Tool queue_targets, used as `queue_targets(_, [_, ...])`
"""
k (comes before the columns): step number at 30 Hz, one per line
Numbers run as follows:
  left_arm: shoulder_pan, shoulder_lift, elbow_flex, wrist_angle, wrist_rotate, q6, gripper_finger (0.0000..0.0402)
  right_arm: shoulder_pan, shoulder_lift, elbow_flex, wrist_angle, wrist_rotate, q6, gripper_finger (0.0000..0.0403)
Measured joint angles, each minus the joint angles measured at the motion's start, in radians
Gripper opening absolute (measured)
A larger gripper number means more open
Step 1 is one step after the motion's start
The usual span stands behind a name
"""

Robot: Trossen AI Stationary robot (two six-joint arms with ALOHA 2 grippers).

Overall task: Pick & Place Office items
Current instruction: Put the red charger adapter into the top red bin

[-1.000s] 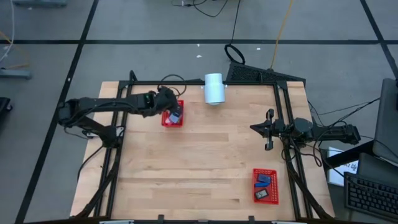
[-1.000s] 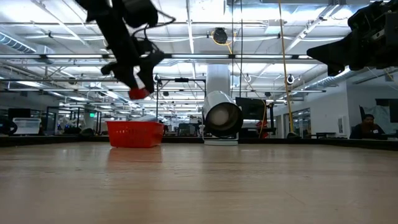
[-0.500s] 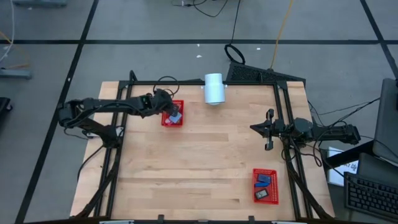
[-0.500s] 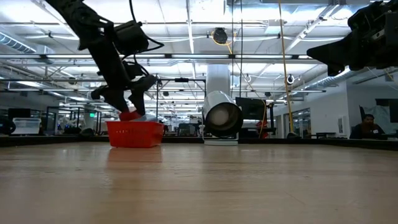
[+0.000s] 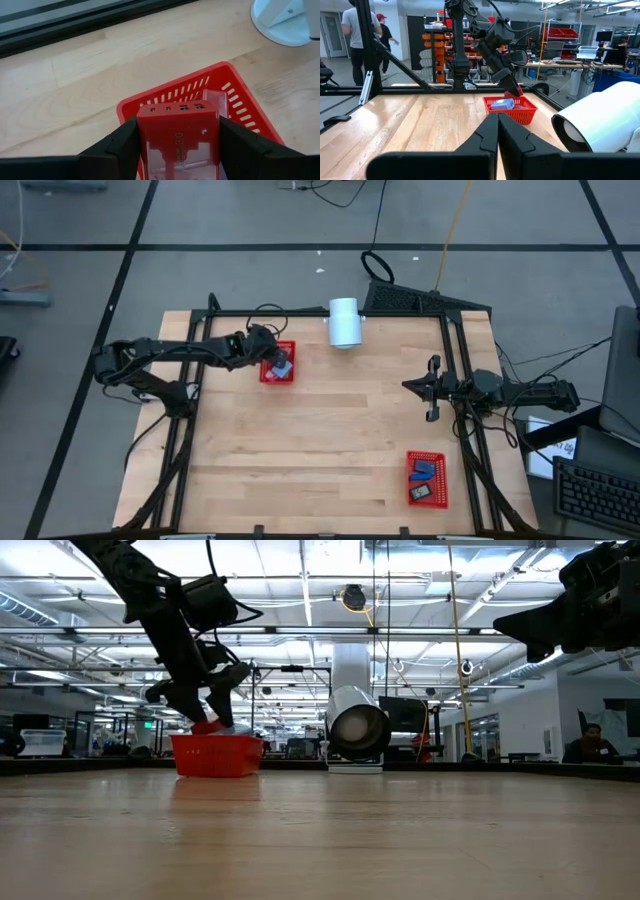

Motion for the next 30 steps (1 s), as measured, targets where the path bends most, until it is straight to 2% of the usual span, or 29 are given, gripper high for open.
queue_targets(6, [-0.009,0.005,0.000,0.002,0.004,-0.002,0.0234,0.000,0.000,0.000,0.000,0.000,0.000,0.0000])
queue_targets(15, [-0.028,0.079,0.000,0.053,0.045,-0.003,0.0214,0.000,0.000,0.000,0.000,0.000,0.000,0.0000])
queue_targets(22, [-0.027,0.088,0.001,0.056,0.049,-0.003,0.0252,0.000,0.000,0.000,0.000,0.000,0.000,0.0000])
queue_targets(30, [-0.027,0.089,0.001,0.056,0.050,0.014,0.0235,0.000,0.000,0.000,0.000,0.000,0.000,0.0000])
